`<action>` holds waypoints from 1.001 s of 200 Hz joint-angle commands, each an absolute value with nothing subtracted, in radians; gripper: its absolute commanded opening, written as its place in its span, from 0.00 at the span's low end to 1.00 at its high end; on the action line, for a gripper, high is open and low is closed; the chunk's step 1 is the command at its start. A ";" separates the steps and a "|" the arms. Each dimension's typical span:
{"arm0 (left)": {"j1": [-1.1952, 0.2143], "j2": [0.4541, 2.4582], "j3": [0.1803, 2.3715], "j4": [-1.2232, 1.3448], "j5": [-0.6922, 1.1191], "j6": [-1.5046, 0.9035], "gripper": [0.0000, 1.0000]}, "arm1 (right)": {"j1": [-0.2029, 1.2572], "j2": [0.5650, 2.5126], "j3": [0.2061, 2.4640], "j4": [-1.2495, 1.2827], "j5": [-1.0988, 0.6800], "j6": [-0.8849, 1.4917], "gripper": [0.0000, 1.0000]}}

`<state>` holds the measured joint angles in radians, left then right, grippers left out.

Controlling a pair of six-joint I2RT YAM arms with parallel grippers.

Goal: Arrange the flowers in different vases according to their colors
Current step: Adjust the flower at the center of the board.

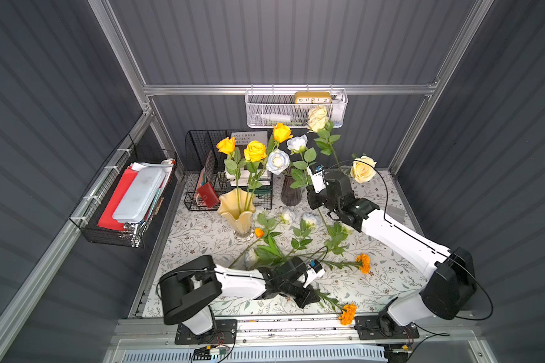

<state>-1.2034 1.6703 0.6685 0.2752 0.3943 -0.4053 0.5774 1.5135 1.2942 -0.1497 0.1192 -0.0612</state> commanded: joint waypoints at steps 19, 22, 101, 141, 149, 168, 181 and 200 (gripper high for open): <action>-1.221 1.761 0.734 0.216 0.313 -0.372 0.00 | 0.570 1.527 1.333 -0.150 0.111 -0.061 0.01; -1.221 1.766 0.741 0.207 0.297 -0.369 0.00 | 0.571 1.525 1.332 -0.150 0.110 -0.058 0.01; -1.220 1.767 0.855 0.175 0.074 -0.421 0.02 | 0.591 1.398 1.313 -0.153 0.016 -0.037 0.01; -1.220 1.739 0.820 0.250 0.129 -0.382 0.07 | 0.592 1.309 1.287 -0.064 -0.048 -0.009 0.00; -1.221 1.739 0.817 0.249 0.128 -0.383 0.07 | 0.591 1.299 1.277 -0.022 -0.061 -0.018 0.00; -1.219 1.755 0.822 0.242 0.092 -0.401 0.08 | 0.592 1.304 1.297 0.032 -0.087 -0.019 0.00; -1.218 1.788 0.854 0.224 0.072 -0.401 0.08 | 0.594 1.315 1.318 0.062 -0.109 -0.012 0.00; -1.218 1.835 0.887 0.223 0.074 -0.401 0.08 | 0.597 1.328 1.342 0.110 -0.131 0.000 0.00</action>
<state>-1.2194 1.7828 0.8455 0.2344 0.0914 -0.4072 0.5900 1.3067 1.2976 0.0132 -0.0776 -0.0189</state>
